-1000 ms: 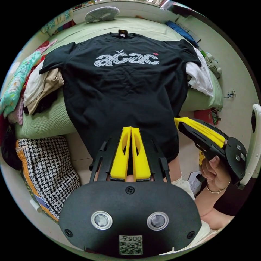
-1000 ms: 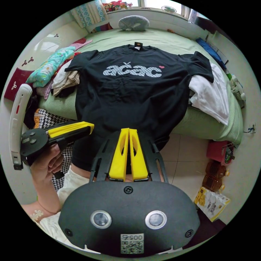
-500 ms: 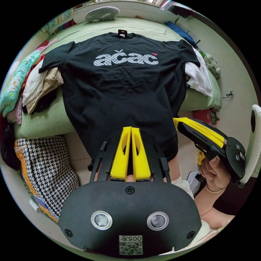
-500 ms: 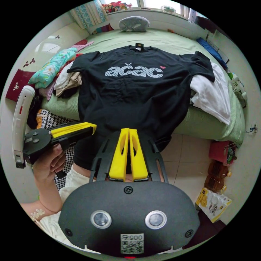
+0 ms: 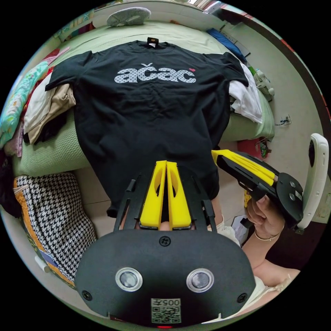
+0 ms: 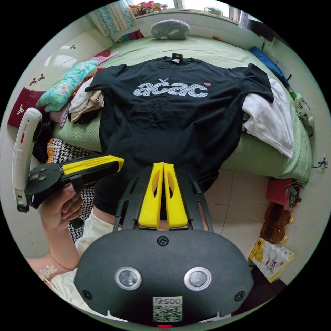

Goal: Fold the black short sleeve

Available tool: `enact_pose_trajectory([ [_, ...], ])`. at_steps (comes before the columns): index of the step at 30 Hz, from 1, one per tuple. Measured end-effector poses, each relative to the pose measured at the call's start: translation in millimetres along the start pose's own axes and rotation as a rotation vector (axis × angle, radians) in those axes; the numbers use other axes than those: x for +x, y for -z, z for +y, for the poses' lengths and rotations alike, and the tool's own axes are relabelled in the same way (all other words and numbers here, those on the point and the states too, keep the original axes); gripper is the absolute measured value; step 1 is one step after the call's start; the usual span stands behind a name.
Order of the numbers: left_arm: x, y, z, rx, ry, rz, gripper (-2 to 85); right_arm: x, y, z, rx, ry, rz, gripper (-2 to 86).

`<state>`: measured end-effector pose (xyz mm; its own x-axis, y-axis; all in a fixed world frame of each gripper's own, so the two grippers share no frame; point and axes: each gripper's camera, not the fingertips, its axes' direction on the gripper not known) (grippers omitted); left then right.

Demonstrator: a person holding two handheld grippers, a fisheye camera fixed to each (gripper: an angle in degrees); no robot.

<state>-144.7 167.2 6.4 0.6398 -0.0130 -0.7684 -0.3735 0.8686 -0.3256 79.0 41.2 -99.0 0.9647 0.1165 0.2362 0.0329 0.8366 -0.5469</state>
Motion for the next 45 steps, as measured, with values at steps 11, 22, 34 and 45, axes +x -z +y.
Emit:
enact_pose_trajectory([
  [11, -21.1, 10.9, -3.9, -0.005, 0.002, -0.021, -0.3, 6.2, 0.9, -17.3, 0.004, -0.028, 0.018, -1.1],
  [22, -61.0, 31.3, -4.7, -0.007, 0.017, 0.005, -0.3, 6.3, -2.1, -46.2, 0.006, -0.053, 0.019, -1.1],
  [34, -109.0, 67.8, -0.9, 0.017, 0.013, -0.03, -0.3, -5.7, -12.2, -93.6, -0.003, -0.056, 0.018, -1.1],
  [45, -249.7, 143.3, 7.1, 0.249, 0.282, -0.057, -0.3, -31.1, -39.2, -173.5, -0.054, -0.031, -0.017, -1.3],
])
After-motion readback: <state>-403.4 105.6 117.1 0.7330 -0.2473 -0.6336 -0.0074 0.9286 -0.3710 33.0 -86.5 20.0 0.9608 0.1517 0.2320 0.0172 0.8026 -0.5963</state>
